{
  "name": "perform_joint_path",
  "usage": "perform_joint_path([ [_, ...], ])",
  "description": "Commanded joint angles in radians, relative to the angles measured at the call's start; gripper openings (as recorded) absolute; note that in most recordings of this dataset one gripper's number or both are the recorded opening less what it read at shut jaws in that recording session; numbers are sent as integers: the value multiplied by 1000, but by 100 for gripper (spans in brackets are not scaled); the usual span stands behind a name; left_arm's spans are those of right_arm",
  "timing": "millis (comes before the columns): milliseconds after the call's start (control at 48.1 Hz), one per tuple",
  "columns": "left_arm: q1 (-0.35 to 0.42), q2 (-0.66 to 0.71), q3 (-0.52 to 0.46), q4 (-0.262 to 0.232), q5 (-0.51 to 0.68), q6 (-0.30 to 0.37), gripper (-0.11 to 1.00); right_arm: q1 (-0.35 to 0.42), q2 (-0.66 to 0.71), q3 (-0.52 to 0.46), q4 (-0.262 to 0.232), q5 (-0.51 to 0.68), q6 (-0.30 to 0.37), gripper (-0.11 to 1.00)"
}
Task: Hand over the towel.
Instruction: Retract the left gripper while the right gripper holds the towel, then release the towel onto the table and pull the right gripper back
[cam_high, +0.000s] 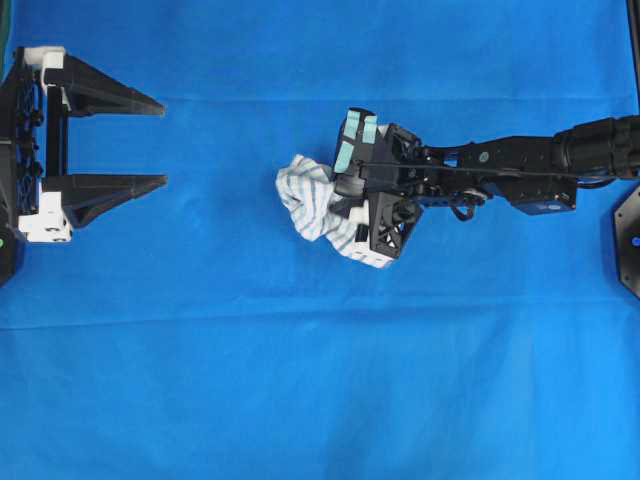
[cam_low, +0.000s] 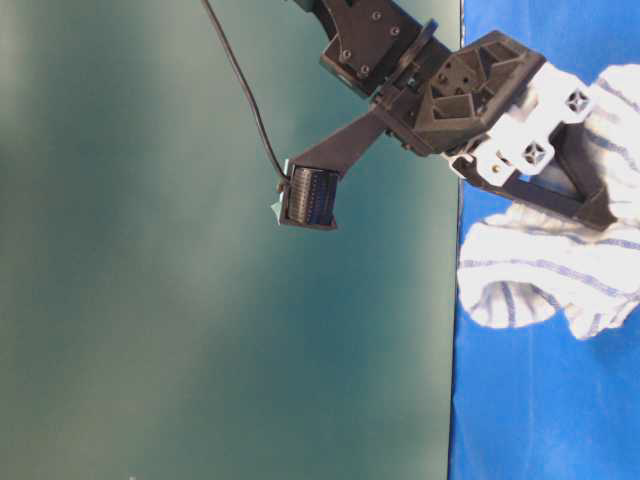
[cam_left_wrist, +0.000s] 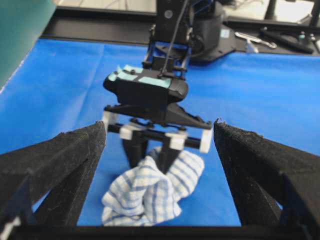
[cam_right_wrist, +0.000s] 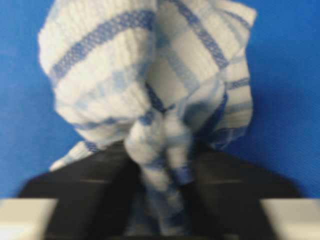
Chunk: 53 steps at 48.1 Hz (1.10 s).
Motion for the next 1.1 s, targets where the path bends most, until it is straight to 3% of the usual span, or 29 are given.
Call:
perform_joint_path([
  [0,2,2,-9,-2,-9,-3,93,-3,-17,-14,3,0,2,58],
  [104,0,2,-5,-2,-9,-3,93,-3,-44,-9,5,2,2,73],
  [270,2,0,-3,-2,-9,-3,93,-3,-149,6,3,28,2,73],
  [603,0,2,-3,-2,-11,-3,93,-3,-535,74,-12,40,-2,72],
  [895,0,2,-2,-2,-11,-3,93,0,-802,212,-35,-84,-12,72],
  [1082,0,2,-2,-2,-11,-3,93,0,-870,295,-49,-184,-14,72],
])
